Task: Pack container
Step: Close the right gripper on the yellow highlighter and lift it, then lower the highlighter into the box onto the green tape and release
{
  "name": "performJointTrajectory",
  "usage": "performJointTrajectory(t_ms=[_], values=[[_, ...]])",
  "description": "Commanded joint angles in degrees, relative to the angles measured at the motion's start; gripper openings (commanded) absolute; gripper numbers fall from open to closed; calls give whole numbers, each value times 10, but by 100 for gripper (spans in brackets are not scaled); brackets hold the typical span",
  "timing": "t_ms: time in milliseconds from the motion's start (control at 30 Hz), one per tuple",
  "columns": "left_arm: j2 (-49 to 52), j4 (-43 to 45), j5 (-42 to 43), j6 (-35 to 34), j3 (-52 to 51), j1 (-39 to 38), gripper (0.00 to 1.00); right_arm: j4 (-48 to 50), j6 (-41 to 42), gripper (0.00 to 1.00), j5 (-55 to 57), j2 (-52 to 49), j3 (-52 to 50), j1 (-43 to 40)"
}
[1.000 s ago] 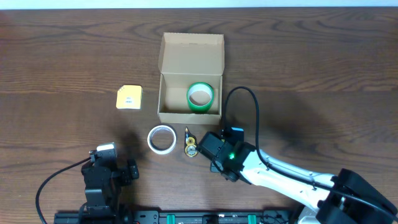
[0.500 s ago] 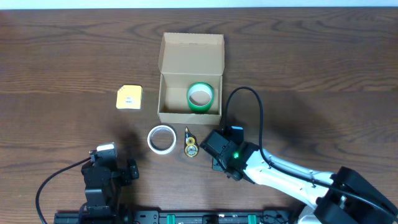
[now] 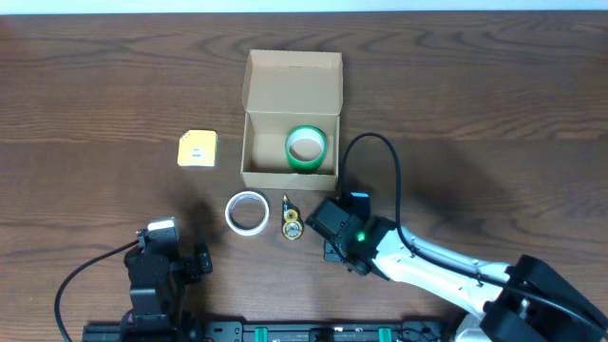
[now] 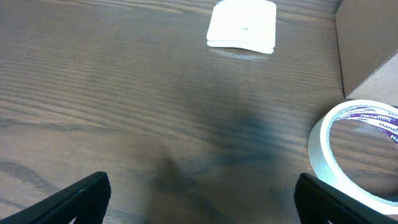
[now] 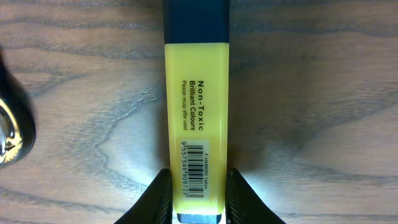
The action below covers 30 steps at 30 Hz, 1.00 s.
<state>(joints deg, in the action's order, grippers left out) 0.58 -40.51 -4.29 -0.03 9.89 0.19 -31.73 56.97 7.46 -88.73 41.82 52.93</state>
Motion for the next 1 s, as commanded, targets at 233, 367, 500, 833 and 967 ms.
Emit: performJointTrajectory(t_ms=[233, 367, 500, 833, 967], values=[[-4, -14, -1, -4, -6, -2, 95, -18, -5, 12, -47, 67, -2, -3], [-4, -14, -1, -4, -6, -2, 95, -45, -5, 11, -47, 132, -1, -3], [-4, -14, -1, -4, -6, -2, 95, -63, -7, 11, -46, 200, -1, -3], [-4, -14, -1, -4, -6, -2, 95, -51, -103, 9, -13, 258, 56, -34], [-4, -14, -1, -4, -6, -2, 95, -29, -159, 10, -22, 209, 102, -87]])
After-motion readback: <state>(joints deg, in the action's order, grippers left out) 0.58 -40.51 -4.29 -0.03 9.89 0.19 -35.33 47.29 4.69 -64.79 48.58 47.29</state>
